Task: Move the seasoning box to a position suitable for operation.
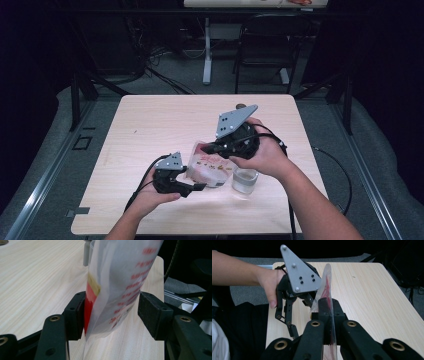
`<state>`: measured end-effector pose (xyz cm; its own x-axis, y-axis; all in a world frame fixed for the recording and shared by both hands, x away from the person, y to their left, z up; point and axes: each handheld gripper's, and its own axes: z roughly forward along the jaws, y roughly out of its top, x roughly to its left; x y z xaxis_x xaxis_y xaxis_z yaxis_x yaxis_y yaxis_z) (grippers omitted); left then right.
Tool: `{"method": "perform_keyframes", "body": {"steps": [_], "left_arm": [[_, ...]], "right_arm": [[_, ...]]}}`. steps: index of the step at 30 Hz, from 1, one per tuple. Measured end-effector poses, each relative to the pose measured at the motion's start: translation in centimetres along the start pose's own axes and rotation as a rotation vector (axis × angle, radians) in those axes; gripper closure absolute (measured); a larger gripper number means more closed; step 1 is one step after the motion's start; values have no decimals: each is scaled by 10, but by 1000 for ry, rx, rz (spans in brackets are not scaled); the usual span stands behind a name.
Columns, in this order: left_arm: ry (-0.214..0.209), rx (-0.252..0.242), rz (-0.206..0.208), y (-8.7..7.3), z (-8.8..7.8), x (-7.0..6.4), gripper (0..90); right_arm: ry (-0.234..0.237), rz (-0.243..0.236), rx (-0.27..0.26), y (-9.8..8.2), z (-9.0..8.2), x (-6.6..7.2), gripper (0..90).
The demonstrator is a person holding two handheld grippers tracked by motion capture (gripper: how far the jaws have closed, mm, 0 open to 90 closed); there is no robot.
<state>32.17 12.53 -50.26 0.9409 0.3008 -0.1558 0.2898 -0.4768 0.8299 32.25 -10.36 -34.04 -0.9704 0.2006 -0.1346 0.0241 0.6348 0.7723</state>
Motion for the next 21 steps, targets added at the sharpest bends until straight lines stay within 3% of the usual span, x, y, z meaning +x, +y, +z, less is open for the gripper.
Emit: {"method": "perform_keyframes", "body": {"steps": [13, 21], "left_arm": [[-29, -4, -8, -6, 8, 2, 443], [-23, 14, -10, -7, 9, 2, 469]], "right_arm": [[8, -3, -4, -4, -2, 2, 900], [5, -9, -8, -1, -2, 3, 900]]}}
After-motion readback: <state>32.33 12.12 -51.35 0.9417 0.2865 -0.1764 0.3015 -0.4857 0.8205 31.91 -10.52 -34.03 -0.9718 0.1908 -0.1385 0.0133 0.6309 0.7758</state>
